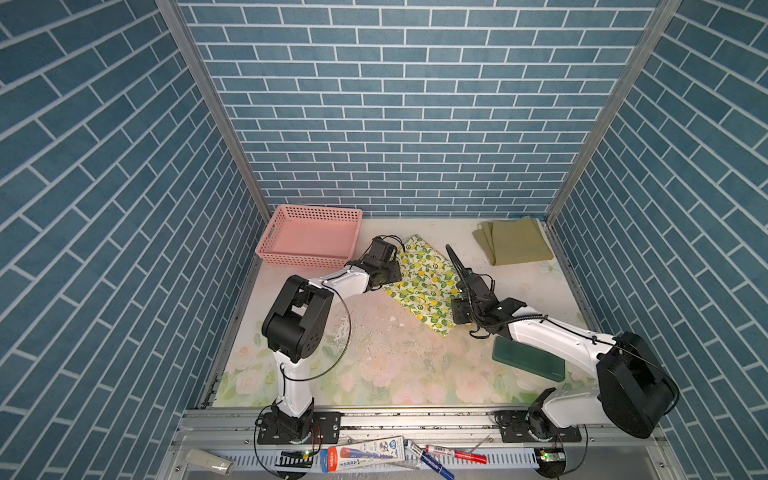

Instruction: Fold and stack the skirts

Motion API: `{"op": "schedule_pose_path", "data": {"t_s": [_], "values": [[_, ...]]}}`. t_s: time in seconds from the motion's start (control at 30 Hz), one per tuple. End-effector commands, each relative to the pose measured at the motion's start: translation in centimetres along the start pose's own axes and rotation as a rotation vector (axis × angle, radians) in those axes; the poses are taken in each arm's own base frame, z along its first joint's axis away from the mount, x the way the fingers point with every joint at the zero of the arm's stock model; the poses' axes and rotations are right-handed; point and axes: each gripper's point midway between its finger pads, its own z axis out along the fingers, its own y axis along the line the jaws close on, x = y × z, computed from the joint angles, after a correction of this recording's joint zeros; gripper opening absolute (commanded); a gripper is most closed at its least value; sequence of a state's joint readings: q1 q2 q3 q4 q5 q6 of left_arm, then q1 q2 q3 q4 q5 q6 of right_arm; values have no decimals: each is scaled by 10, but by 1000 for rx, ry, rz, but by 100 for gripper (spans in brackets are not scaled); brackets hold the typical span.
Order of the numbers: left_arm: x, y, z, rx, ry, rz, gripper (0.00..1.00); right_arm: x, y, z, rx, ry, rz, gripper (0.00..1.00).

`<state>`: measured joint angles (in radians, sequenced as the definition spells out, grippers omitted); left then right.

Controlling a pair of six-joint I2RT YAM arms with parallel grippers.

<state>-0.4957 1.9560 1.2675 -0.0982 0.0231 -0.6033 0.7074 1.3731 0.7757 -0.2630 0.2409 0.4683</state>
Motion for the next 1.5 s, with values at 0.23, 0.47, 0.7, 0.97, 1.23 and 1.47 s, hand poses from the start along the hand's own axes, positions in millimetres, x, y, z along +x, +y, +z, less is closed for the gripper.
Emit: {"op": "schedule_pose_path", "data": {"t_s": [0.23, 0.47, 0.7, 0.97, 1.23, 1.47], "values": [[-4, 7, 24, -59, 4, -31, 61, 19, -21, -9, 63, 26, 43, 55], [3, 18, 37, -92, 27, -24, 61, 28, -25, -6, 93, 85, 32, 57], [2, 24, 43, -119, 24, -12, 59, 43, -30, 1, 109, 136, 60, 57], [-4, 20, 46, -104, 9, -12, 21, 53, -34, 9, 73, 161, 133, 57], [-14, 13, 44, -93, -4, 11, 0, 58, -28, 23, 18, 171, 190, 52], [-15, 11, 42, -87, -3, 19, 0, 49, -12, 37, -60, 164, 237, 46]]}}
